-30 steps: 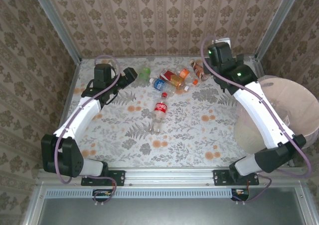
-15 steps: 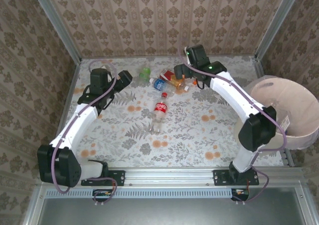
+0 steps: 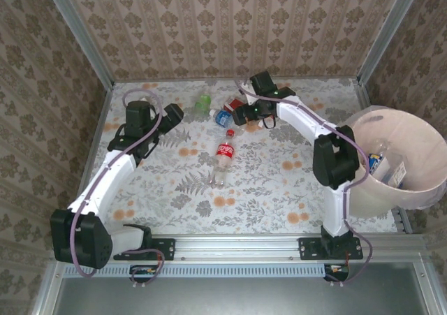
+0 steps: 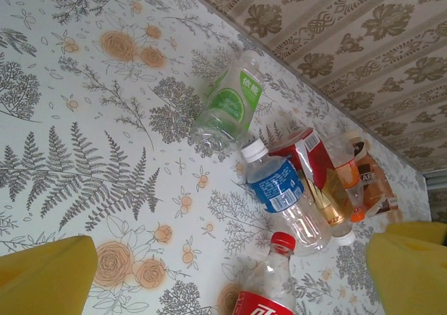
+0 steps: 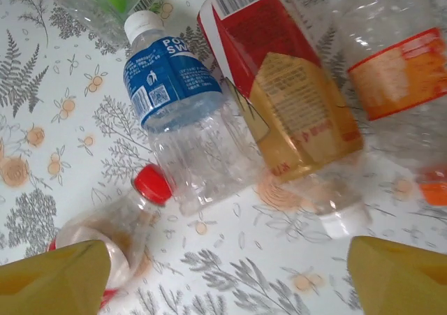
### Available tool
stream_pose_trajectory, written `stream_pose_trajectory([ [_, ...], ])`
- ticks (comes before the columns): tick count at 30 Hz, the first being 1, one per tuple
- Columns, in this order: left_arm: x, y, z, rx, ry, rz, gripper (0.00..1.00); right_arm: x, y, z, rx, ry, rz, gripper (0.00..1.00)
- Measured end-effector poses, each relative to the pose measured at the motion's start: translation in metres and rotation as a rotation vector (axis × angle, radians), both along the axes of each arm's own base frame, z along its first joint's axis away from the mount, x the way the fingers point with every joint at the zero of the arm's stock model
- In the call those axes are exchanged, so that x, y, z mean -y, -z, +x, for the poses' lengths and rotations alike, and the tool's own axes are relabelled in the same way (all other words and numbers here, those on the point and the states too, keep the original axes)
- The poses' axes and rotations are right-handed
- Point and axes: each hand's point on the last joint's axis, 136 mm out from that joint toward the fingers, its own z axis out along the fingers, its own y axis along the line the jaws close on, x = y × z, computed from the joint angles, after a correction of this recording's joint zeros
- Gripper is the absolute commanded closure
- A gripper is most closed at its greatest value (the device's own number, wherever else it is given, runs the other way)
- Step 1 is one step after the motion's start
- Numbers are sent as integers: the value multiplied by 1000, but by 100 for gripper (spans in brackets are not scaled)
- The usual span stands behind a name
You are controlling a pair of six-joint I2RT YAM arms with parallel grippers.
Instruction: Put the plastic bottles in the bin
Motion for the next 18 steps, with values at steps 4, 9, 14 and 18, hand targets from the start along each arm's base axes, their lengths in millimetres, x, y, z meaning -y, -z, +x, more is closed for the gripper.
stream_pose_trajectory([
  [4,0,4,-1,-8,0,2,0,-18,19,13,-17,-24,-10,16],
  [9,-1,7,-3,-18,0,4,0,-40,37,20,-34,-60,-25,18],
  [14,0,10,-4,-29,4,5,0,-51,47,24,-43,-80,-59,18],
  [18,1,15,-3,-46,8,6,0,-56,56,28,-59,-82,-93,19],
])
